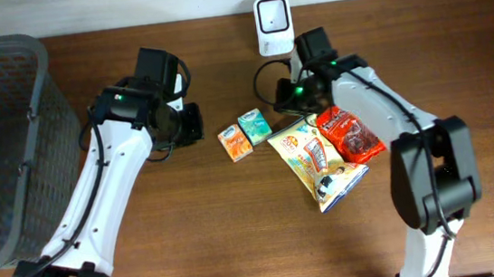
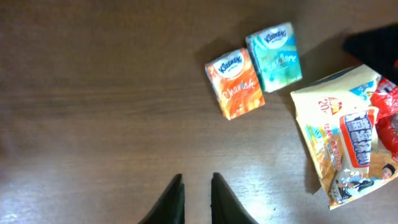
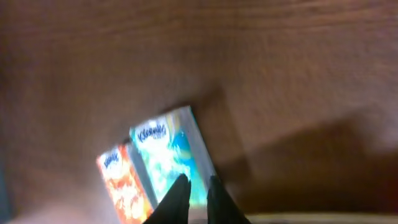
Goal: Scan the item barcode
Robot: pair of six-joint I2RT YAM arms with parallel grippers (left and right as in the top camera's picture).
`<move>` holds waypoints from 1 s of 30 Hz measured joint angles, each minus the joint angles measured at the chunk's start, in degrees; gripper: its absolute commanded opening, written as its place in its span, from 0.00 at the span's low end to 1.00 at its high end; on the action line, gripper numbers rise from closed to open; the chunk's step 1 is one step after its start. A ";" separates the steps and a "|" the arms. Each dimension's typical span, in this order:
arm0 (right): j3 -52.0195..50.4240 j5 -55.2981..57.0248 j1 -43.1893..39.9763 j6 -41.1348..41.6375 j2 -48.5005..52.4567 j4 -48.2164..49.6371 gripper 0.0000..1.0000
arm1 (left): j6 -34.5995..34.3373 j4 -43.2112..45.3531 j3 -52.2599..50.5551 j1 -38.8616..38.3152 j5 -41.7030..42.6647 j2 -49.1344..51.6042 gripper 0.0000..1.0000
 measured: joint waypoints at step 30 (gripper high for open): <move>19.15 -8.85 3.80 3.45 7.23 -23.41 0.04 | 0.15 -1.66 -0.04 0.00 -1.81 0.07 0.37</move>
